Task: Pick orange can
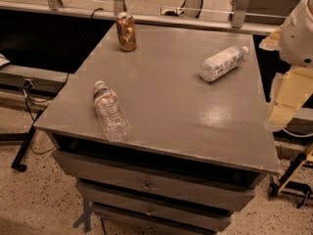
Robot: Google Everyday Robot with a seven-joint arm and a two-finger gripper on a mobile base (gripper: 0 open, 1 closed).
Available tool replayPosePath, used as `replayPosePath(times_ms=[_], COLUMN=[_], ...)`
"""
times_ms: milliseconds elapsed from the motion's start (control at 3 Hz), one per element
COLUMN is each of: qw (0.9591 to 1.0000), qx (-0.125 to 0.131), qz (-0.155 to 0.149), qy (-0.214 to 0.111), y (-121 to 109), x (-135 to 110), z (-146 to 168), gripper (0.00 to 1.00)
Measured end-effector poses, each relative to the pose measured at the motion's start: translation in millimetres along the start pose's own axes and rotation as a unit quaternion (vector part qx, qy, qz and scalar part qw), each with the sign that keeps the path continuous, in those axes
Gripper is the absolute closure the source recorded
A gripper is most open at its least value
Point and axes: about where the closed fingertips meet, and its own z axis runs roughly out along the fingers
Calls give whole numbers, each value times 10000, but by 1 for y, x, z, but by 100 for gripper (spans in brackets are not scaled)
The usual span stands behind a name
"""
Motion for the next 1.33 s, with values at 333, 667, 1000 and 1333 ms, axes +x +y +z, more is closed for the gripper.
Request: replayPosePath(times_ms=[333, 667, 1000, 1333], qw=[10000, 9997, 9978, 9928], qx=[1, -12, 18, 13], qz=[0, 18, 60, 198], qy=[0, -241, -659, -1179], y=[0, -18, -62, -102], x=[0, -20, -72, -145], z=[0, 13, 46, 76], gripper=[0, 0, 0, 0])
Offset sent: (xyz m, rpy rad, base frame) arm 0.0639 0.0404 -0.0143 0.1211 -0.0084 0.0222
